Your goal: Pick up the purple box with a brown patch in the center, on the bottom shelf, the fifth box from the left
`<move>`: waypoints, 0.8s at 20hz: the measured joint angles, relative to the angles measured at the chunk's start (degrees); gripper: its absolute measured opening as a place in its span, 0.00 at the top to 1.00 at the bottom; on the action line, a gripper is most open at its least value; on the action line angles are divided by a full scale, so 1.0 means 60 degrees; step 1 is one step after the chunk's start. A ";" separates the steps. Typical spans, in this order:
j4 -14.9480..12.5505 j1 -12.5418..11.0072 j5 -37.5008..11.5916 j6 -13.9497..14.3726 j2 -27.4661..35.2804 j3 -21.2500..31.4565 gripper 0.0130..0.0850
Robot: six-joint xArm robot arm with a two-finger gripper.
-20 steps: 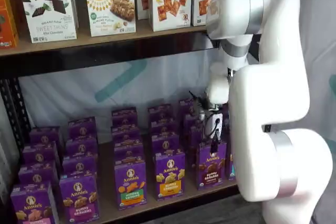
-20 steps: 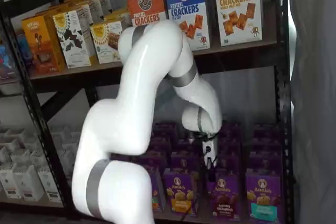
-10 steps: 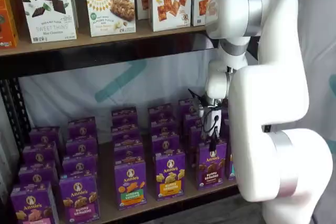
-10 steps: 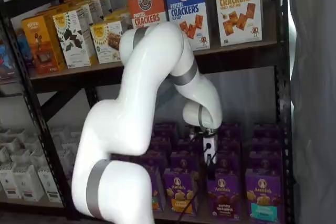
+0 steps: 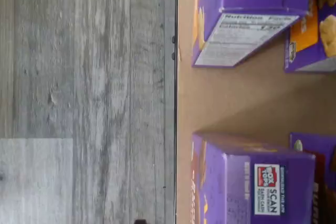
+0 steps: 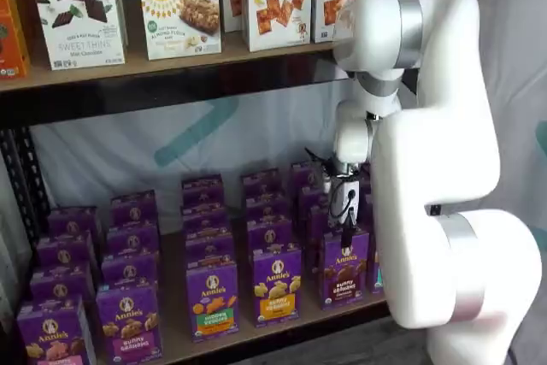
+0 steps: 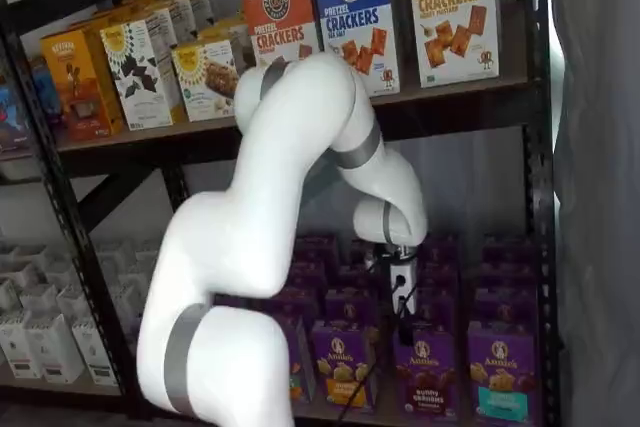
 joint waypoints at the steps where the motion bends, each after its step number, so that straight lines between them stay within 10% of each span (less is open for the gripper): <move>1: -0.0067 -0.0005 0.0015 0.0054 0.0082 -0.0082 0.00; 16: -0.0694 0.0008 0.0098 0.0619 0.1311 -0.1282 0.00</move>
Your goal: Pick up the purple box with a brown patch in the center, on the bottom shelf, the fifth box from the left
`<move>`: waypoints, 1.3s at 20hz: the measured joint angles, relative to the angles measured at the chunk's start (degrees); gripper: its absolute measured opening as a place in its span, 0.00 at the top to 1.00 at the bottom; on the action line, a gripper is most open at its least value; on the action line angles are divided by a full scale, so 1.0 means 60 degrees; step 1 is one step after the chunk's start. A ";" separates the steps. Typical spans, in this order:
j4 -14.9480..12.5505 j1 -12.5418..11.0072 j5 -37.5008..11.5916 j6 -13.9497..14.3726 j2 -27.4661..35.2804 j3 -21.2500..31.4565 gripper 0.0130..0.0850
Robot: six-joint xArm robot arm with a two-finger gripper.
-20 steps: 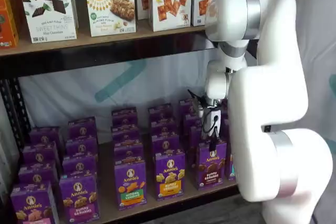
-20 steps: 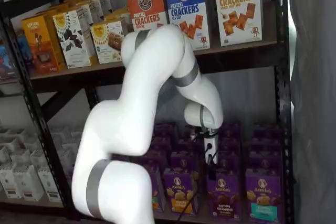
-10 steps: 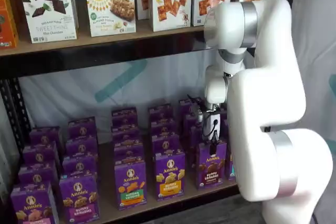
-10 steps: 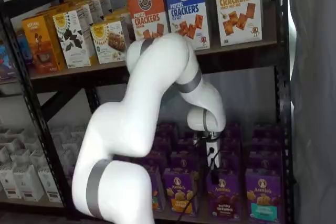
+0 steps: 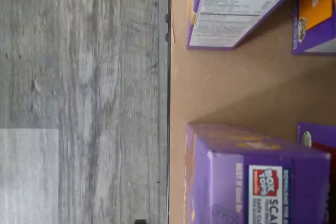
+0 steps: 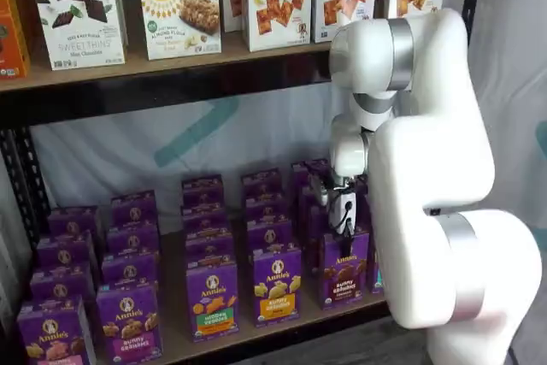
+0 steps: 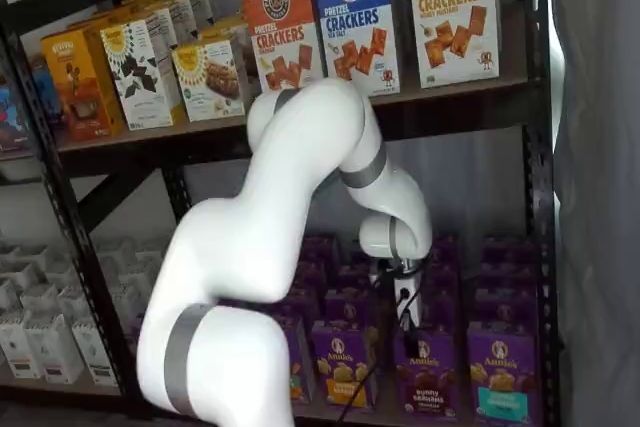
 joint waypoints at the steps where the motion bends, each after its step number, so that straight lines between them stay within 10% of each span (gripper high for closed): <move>1: -0.0053 0.0006 0.0003 0.0053 0.0071 -0.0065 0.00; 10: -0.0251 0.0005 0.0041 0.0228 0.0380 -0.0328 0.00; 20: -0.0003 0.0016 0.0016 0.0021 0.0411 -0.0345 0.33; 26: -0.0047 0.0027 -0.0144 0.0069 0.0362 -0.0235 0.33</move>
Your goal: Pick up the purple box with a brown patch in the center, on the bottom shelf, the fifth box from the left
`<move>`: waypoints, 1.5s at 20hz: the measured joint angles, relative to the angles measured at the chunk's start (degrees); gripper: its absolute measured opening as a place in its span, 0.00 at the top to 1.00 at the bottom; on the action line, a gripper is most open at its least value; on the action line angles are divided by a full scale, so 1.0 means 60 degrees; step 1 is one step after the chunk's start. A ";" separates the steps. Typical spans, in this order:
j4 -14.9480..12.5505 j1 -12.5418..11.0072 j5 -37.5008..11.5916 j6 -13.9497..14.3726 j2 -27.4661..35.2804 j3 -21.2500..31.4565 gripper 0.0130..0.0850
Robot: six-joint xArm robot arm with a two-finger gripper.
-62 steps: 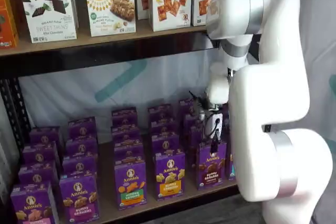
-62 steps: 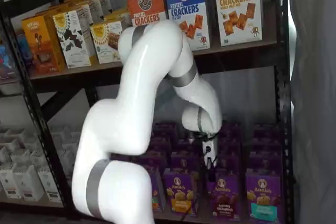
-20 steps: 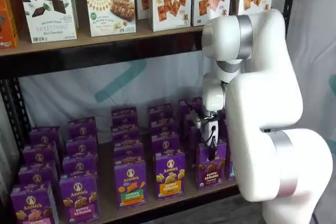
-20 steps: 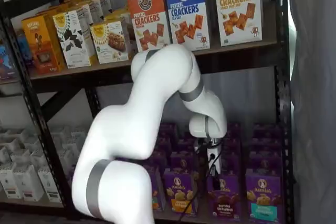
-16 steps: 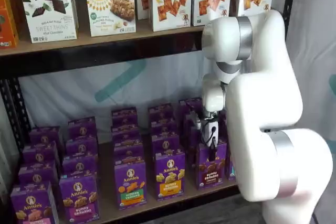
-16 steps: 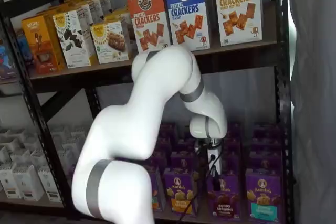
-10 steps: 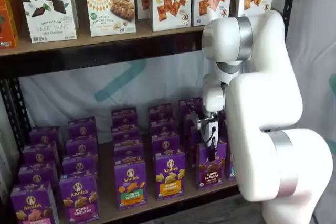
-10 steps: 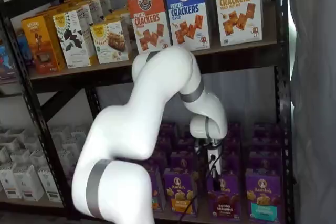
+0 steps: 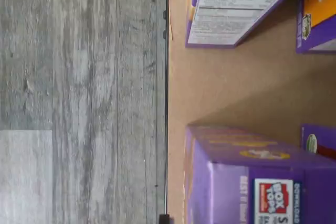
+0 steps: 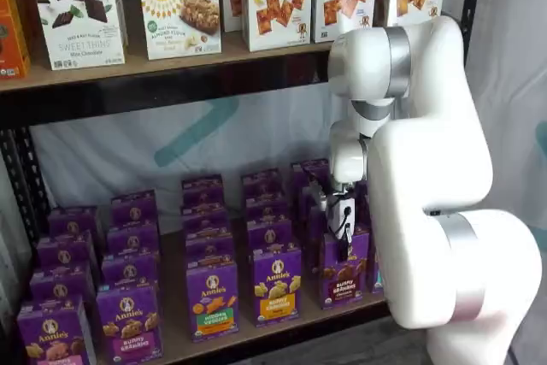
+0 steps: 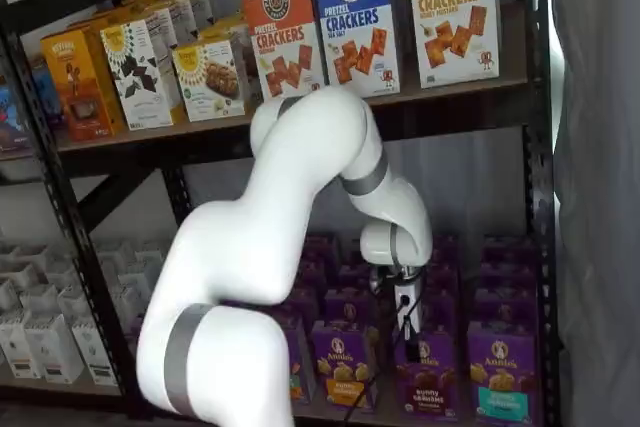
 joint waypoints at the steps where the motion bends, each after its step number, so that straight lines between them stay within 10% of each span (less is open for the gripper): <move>1: -0.0011 -0.0001 -0.0002 0.0006 -0.0007 0.0011 0.33; 19: -0.0105 -0.0053 -0.0004 0.0043 -0.0205 0.0285 0.72; 30: -0.0265 -0.0050 -0.0312 0.0194 -0.0519 0.0883 0.72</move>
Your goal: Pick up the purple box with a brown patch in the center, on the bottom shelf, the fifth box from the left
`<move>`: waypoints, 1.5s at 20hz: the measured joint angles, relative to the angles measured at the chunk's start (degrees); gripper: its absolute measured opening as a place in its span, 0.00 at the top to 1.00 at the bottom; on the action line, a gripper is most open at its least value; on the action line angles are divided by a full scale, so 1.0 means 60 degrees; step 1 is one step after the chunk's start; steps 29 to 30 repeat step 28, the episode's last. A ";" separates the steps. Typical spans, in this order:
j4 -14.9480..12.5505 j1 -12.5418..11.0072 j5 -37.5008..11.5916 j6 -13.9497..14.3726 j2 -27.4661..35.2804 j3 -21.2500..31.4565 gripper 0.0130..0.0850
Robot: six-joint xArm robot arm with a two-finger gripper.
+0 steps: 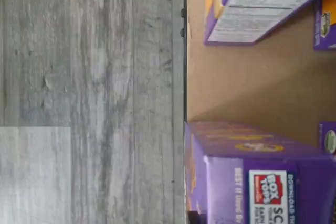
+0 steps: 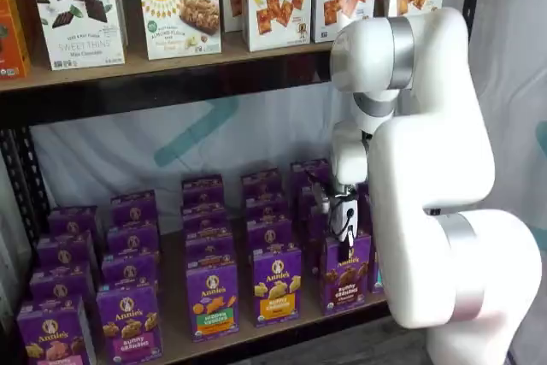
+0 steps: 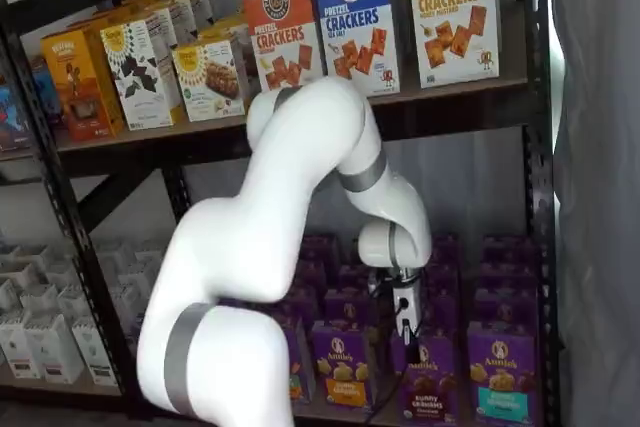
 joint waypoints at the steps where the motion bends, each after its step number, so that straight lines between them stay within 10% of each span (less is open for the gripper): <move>1: -0.0091 0.0011 -0.0039 0.0092 -0.0079 0.0135 0.72; 30: 0.0983 0.0791 -0.0836 -0.0137 -0.3414 0.4533 0.72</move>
